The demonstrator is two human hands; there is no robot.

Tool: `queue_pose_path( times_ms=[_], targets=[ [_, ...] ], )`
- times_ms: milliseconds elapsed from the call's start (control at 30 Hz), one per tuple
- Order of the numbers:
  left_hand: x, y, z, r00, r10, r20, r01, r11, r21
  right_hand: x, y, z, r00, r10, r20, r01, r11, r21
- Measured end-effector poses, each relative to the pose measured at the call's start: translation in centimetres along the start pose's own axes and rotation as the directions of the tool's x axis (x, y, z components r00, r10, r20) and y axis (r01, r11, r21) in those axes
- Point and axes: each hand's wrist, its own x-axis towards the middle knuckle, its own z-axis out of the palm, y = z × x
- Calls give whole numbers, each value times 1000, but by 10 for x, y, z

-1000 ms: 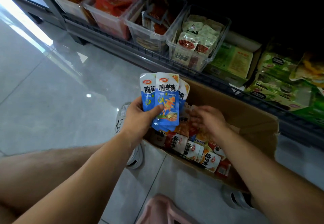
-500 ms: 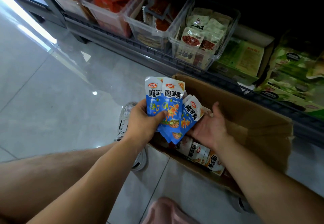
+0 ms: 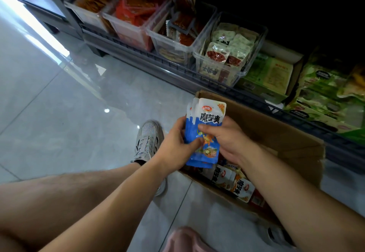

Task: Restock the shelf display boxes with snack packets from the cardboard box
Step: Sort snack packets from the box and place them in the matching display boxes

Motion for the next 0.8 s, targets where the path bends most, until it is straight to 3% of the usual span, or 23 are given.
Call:
queue_pose_path(
  times_ms=[267,433,533,800],
  targets=[
    [5,13,2,995,-86,56,84,996,31,-9,-7,6,999,-32,14,30,988,148],
    [-1,21,0,968,-186,171,199,978,-63,-6,-7,9,984,-174,-37,176,984,32],
    [1,24,-3,981,-118,152,127,991,-50,-5,-9,6,977,-211,-7,211,977,-12],
    [6,19,-9,997,2,81,11,987,-160,-1,-8,1,969,-231,84,245,884,-398]
  ],
)
